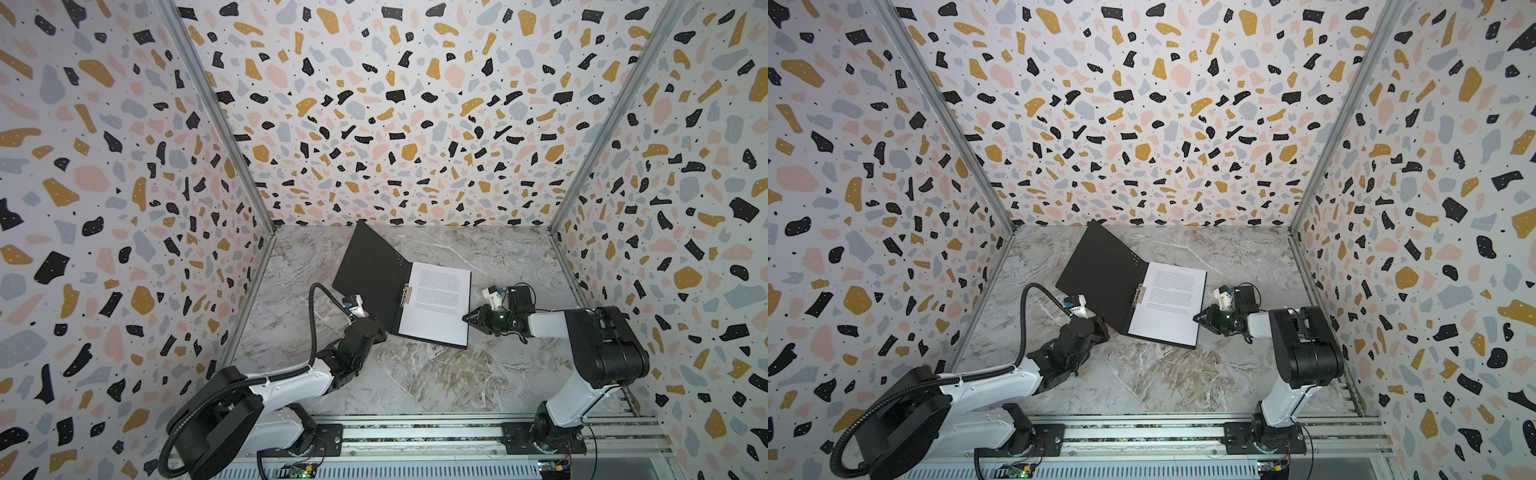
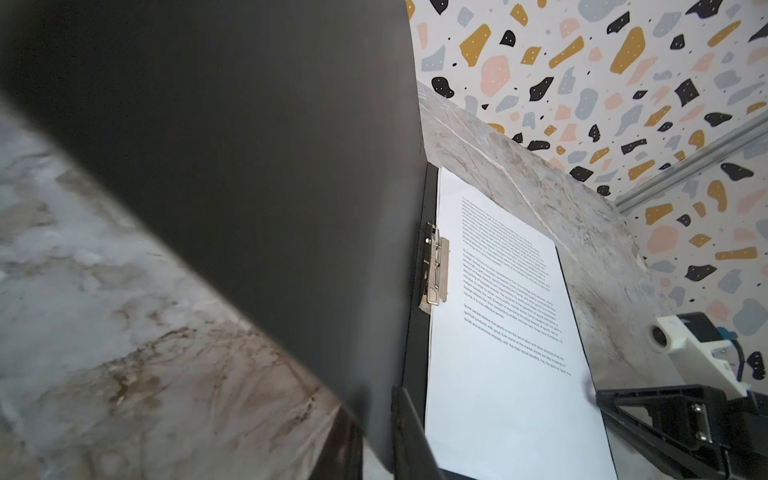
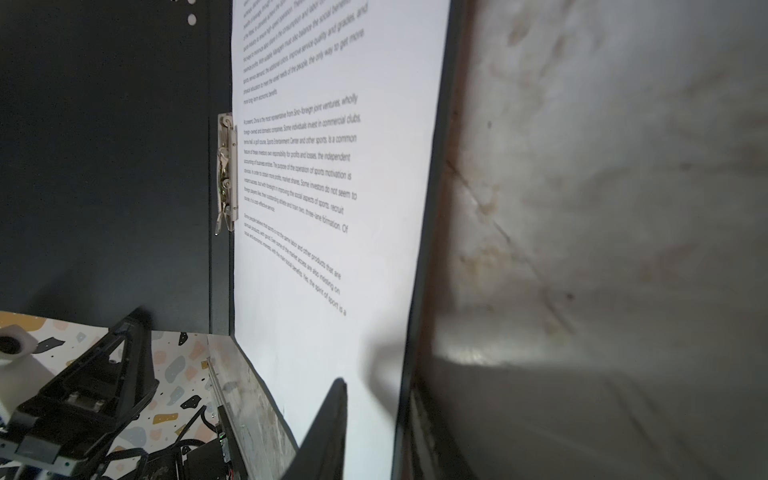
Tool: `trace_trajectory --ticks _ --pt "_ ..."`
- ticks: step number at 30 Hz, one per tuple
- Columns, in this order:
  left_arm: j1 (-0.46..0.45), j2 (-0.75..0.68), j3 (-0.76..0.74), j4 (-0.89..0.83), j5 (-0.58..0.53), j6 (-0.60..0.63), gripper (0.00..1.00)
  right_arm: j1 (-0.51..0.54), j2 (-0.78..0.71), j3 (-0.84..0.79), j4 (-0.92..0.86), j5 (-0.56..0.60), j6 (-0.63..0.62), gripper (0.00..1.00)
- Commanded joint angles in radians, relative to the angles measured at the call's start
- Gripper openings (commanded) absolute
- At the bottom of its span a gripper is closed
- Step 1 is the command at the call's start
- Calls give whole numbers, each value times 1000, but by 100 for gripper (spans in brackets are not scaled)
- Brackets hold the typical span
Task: Put the files into the folder
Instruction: 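Swing the cover over the sheet with left gripper while right holds folder edge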
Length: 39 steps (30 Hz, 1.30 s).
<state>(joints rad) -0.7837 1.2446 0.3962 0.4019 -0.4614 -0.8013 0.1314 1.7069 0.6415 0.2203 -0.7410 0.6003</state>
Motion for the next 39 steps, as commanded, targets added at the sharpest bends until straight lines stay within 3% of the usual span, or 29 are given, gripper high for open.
trace_trajectory --ticks 1,9,13,17,29,39 --pt "-59 33 55 -32 -118 74 16 7 43 12 -120 100 -39 28" --pt "-206 160 197 -144 -265 128 19 5 70 54 -134 103 -67 28" --pt "-259 221 286 -297 -360 104 30 5 78 71 -134 102 -71 28" --pt "-282 248 319 -319 -365 95 48 6 85 82 -135 100 -75 28" --pt "-373 403 477 -436 -442 135 66 -14 76 92 -140 110 -84 28" --pt "-422 490 582 -530 -502 142 89 -47 60 86 -149 106 -98 28"
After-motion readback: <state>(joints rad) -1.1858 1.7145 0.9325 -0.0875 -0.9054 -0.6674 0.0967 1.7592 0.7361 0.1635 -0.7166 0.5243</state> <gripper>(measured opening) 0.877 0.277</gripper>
